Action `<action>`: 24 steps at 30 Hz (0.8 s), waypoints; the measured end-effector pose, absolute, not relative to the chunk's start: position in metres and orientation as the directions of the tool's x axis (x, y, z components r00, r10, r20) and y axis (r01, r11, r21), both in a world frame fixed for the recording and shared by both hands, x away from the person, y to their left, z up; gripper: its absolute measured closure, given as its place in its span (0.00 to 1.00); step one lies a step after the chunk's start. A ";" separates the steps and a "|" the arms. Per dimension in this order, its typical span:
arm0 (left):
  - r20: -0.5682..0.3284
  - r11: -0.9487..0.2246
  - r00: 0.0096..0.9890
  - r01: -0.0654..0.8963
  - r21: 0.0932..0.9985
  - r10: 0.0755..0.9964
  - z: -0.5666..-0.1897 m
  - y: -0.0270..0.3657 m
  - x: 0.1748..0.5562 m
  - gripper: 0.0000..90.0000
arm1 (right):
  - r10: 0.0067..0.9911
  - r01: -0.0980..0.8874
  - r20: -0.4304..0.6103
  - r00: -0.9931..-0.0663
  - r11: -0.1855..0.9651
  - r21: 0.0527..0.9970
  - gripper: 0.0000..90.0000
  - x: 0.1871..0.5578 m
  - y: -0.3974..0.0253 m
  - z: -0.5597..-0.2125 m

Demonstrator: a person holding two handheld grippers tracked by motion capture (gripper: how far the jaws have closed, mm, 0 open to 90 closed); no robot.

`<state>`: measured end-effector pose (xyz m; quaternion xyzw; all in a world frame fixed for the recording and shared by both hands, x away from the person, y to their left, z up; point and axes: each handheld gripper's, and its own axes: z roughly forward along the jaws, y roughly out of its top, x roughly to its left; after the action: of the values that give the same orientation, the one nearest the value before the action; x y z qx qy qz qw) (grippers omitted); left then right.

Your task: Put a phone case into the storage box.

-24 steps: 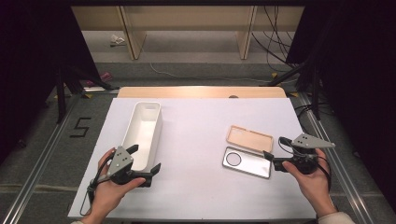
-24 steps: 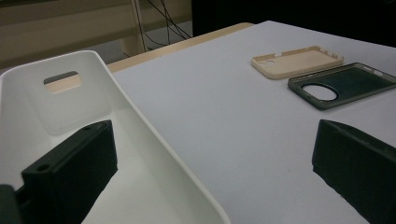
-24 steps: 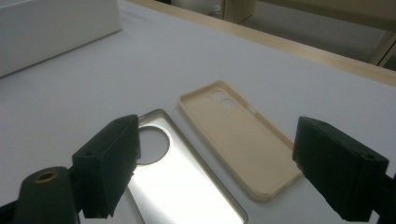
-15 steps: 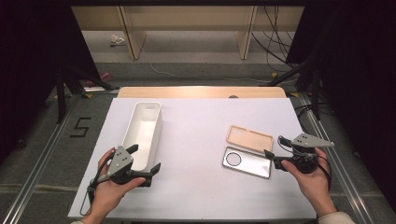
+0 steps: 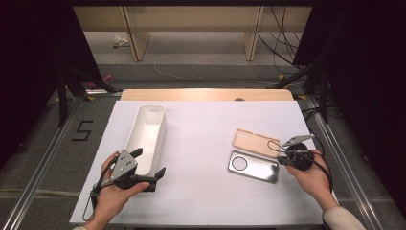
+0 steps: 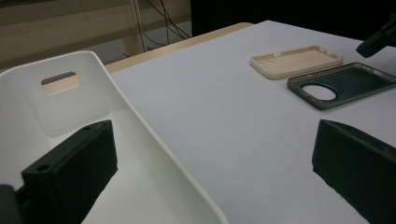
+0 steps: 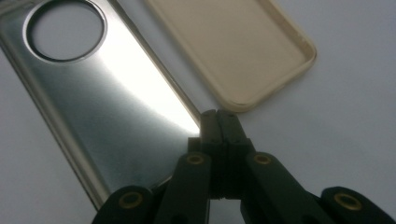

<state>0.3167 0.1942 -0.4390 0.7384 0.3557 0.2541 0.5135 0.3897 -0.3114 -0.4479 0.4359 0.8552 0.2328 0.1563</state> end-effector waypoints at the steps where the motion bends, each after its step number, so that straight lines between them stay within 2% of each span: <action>1: 0.009 -0.218 0.617 0.265 0.939 0.787 -0.439 0.194 0.317 0.00 | 0.819 0.679 -0.072 -0.569 0.518 0.520 1.00 0.392 -0.311 -0.449; 13: 0.009 -0.218 0.617 0.264 0.940 0.787 -0.439 0.195 0.317 0.00 | 0.836 0.731 -0.059 -0.546 0.510 0.454 1.00 0.411 -0.313 -0.460; 24: 0.007 -0.214 0.617 0.262 0.941 0.787 -0.438 0.196 0.317 0.00 | 0.800 0.718 -0.062 -0.597 0.567 0.403 1.00 0.406 -0.306 -0.460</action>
<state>0.3166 0.1958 -0.4384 0.7364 0.3562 0.2542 0.5160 0.4061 -0.3056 -0.4603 0.4326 0.8772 0.1709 0.1194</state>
